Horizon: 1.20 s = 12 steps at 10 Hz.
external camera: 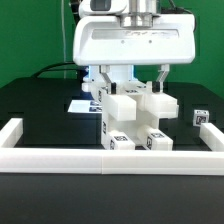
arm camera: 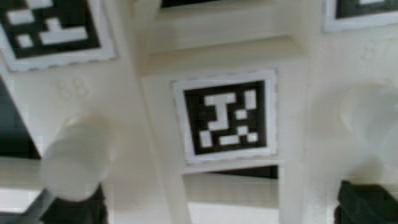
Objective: Assemble chair
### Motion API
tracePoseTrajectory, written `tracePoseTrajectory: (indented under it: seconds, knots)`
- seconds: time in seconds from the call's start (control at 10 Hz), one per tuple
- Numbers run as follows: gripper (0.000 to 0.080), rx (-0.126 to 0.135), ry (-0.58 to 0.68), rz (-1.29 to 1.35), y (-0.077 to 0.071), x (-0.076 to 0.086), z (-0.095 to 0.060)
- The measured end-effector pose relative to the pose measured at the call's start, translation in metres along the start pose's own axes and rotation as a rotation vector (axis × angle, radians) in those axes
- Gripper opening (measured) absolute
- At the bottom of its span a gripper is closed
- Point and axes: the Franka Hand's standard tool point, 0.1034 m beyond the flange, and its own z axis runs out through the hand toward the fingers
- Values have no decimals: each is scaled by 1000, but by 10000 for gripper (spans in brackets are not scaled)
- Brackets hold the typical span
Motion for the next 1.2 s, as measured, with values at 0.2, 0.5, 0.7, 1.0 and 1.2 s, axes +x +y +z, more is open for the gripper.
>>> tracePoseTrajectory:
  seconds: [0.2,0.5,0.7,1.0,1.2]
  knots:
    - [649,-1,14,-11,-3,14,2]
    - [649,3,15,5,-9,13,-2]
    - [649,15,0,72,-18,-8,-13]
    - [649,31,-28,229,-37,-39,-25]
    - [649,27,-32,218,-43,-43,-18]
